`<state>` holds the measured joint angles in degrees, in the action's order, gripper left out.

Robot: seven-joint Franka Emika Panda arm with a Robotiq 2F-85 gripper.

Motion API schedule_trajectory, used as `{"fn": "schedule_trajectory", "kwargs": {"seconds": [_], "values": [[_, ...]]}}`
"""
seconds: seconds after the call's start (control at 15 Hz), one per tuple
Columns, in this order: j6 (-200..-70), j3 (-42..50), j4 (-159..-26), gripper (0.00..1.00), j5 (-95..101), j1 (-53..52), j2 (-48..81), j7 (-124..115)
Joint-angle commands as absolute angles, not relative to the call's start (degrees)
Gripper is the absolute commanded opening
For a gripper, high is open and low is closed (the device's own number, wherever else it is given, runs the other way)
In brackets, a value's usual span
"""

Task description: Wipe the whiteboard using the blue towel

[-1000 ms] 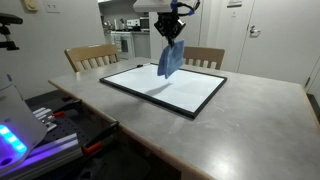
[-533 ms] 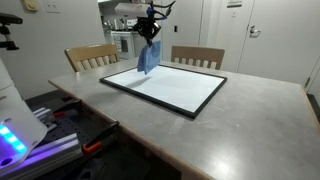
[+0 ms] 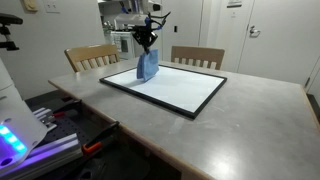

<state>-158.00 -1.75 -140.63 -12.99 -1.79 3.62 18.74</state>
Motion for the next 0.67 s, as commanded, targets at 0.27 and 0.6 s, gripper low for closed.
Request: {"fn": "schedule_trajectory", "kwargs": {"seconds": [0.27,0.6], "values": [[-157.89,-5.04,-130.5,0.01,-6.08,-3.97,15.64,8.84],[-156.76,-9.78,-123.78,0.01,-7.47,-4.72,24.04,8.51]]}}
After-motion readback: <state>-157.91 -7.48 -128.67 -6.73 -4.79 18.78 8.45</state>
